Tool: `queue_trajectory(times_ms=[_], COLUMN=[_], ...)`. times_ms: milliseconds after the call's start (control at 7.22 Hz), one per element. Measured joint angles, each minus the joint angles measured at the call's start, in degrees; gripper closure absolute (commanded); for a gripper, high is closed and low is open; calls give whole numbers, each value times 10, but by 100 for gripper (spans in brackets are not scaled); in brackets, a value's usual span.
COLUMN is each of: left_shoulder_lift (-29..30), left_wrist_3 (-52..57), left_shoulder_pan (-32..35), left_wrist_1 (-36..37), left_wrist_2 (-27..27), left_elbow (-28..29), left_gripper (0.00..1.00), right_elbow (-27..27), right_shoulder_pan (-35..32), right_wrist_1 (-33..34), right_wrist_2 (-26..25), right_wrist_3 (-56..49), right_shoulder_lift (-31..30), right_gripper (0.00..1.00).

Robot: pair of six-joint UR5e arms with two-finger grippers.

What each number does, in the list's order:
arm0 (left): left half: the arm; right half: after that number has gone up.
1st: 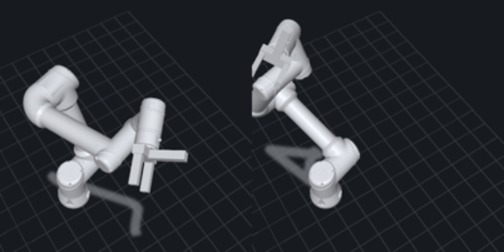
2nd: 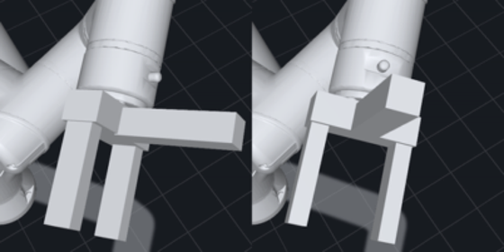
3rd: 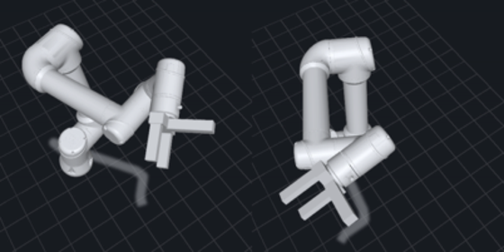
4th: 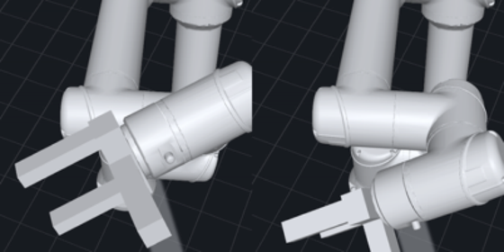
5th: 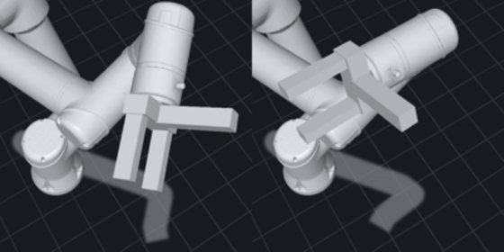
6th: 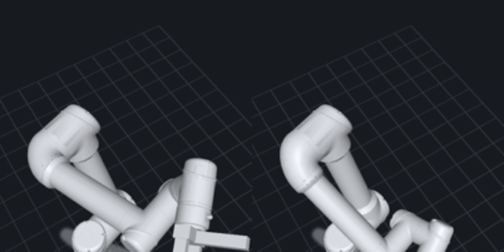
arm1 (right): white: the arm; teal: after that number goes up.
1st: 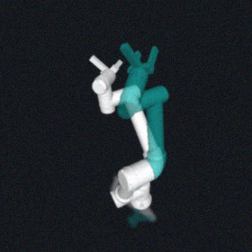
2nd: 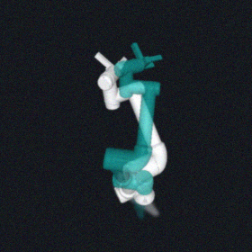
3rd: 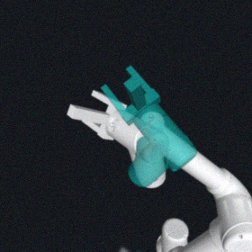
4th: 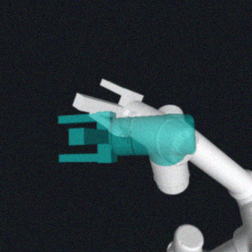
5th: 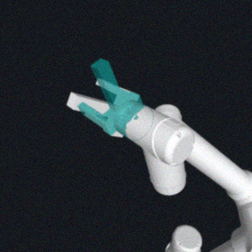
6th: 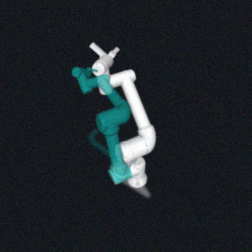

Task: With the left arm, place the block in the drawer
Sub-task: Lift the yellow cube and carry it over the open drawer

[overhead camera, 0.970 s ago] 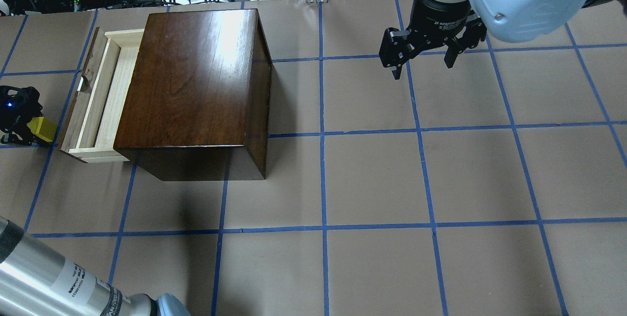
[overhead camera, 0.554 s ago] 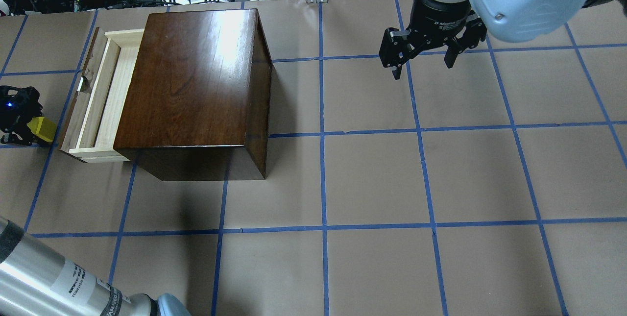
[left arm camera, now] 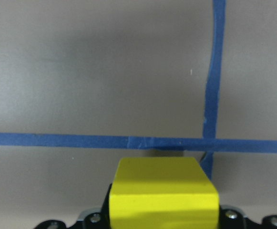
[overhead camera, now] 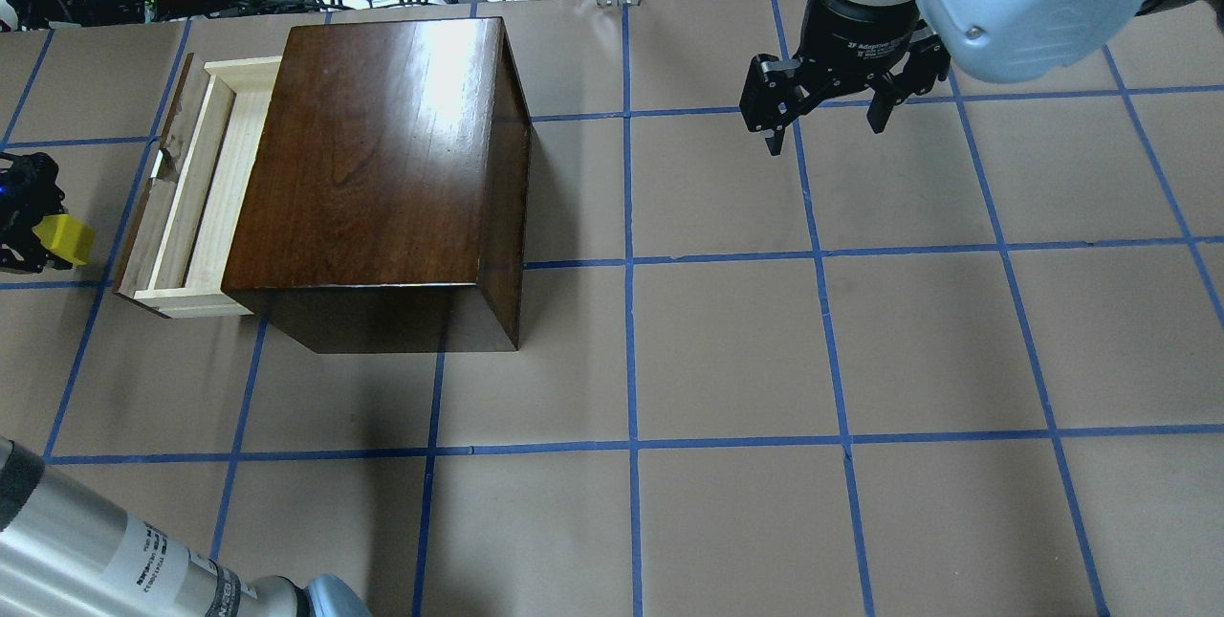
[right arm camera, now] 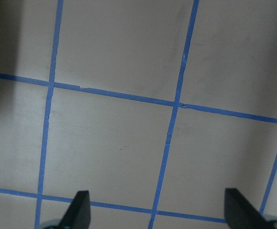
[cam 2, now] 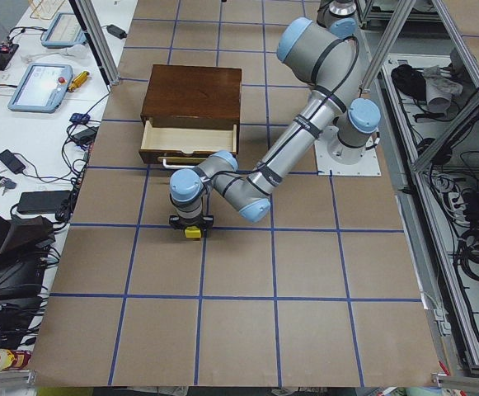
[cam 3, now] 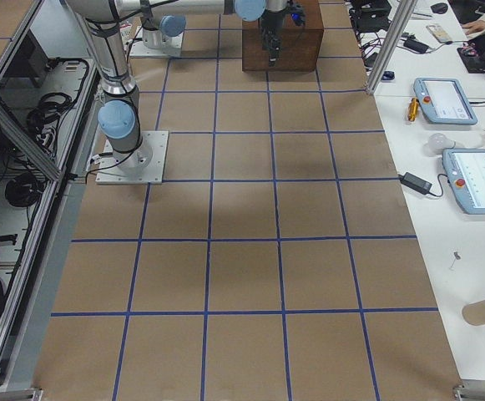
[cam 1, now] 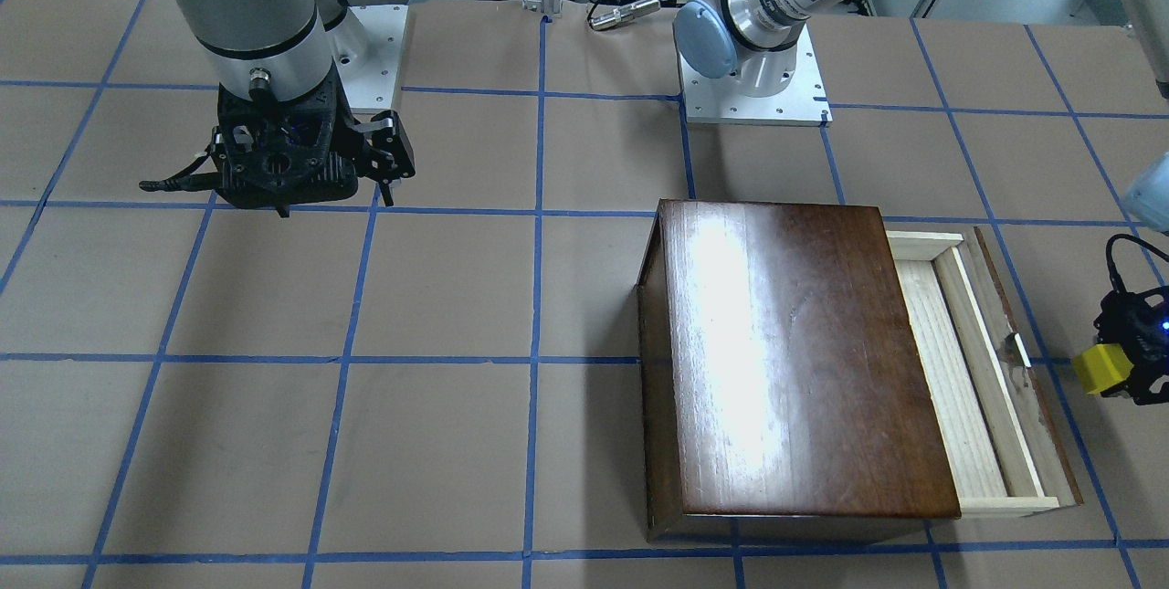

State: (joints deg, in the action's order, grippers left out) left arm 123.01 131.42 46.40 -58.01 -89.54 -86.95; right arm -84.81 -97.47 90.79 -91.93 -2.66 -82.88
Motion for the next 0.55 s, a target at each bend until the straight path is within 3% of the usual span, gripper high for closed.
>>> queue_trajectory(times_ms=[554], left_shoulder_lift=[-144], left_wrist_3=[-24], left_shoulder_pan=[13], left_wrist_1=[-151], left_wrist_2=[8], left_elbow=[3], left_gripper=[100], right_elbow=[0], right_shoulder_pan=[0], right_wrist_1=[0], right_wrist_2=[0], right_wrist_3=[0], right_shoulder_lift=[0], right_gripper=[0])
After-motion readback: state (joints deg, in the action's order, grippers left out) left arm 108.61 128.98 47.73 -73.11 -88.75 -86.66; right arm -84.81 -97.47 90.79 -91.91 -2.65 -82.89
